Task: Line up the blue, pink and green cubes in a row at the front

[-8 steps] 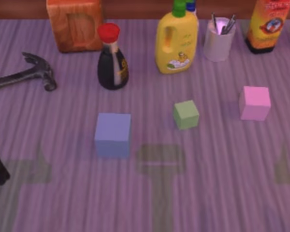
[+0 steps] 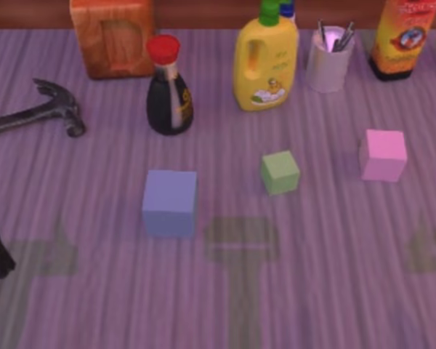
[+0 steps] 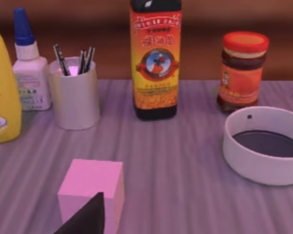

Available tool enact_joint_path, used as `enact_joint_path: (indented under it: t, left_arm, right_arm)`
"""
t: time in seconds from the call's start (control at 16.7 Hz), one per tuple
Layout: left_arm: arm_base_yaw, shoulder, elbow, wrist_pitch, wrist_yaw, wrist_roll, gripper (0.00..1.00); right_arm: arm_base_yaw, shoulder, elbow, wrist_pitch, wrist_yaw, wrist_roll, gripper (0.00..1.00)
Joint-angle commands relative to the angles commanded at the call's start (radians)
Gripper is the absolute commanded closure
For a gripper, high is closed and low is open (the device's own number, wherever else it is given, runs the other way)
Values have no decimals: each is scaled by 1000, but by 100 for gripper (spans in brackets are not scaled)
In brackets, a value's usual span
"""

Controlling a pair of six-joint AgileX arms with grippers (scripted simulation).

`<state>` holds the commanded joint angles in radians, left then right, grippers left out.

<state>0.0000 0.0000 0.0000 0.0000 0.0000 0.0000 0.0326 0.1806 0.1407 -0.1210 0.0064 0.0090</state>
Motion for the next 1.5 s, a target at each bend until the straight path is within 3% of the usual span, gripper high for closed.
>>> enact_joint_path:
  t: [0.48,0.96,1.5]
  left_arm:
    - [0,0,0,0,0,0,0]
    - [0,0,0,0,0,0,0]
    - [0,0,0,0,0,0,0]
  right_arm:
    - [128,686,468,-472,18,51,0]
    - [305,1567,1179,-993,15,126,0]
    - [457,2190,1980,-1280,4,212,0]
